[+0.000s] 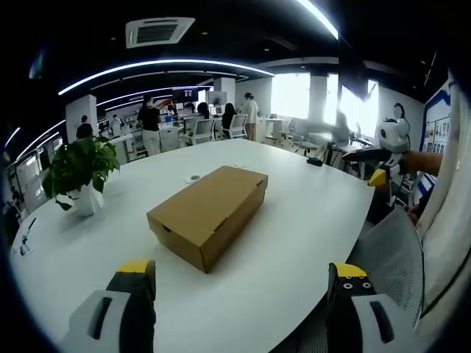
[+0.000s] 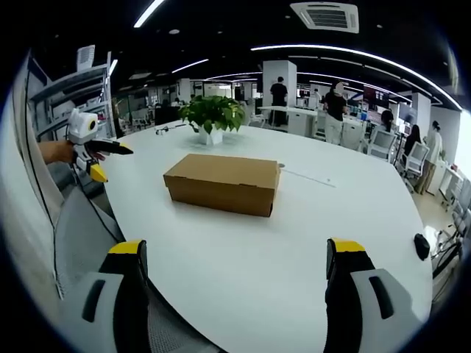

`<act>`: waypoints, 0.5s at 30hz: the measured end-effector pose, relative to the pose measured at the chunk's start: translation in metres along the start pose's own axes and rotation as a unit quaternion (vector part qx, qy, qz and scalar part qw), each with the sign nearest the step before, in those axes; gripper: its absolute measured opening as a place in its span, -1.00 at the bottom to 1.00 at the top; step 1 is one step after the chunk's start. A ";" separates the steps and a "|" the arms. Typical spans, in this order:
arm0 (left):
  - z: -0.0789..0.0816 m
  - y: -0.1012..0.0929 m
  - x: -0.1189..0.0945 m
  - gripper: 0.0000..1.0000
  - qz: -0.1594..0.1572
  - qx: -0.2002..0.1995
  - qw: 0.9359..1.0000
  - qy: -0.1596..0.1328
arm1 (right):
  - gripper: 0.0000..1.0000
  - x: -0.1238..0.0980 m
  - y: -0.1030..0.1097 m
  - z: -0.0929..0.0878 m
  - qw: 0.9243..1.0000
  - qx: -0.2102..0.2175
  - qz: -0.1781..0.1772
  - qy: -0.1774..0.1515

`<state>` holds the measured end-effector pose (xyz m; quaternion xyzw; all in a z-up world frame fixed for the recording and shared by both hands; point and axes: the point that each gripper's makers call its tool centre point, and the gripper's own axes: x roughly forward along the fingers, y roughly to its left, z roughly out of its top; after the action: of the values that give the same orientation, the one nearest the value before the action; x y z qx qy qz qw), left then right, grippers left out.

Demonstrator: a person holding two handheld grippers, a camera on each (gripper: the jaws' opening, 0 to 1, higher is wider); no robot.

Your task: Operate the shoe box by opening the lid, removing the specified soft item, and placing it in the target area until the item is outside and the box remains undamaged.

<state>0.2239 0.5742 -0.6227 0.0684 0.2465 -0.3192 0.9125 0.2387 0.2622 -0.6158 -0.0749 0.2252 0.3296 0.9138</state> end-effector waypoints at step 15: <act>-0.003 -0.002 0.003 0.98 0.001 -0.002 1.000 0.003 | 0.93 -0.001 -0.001 0.000 1.000 0.003 -0.001 -0.003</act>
<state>0.2231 0.5717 -0.6264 0.0680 0.2494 -0.3178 0.9123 0.2384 0.2603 -0.6154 -0.0712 0.2235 0.3280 0.9151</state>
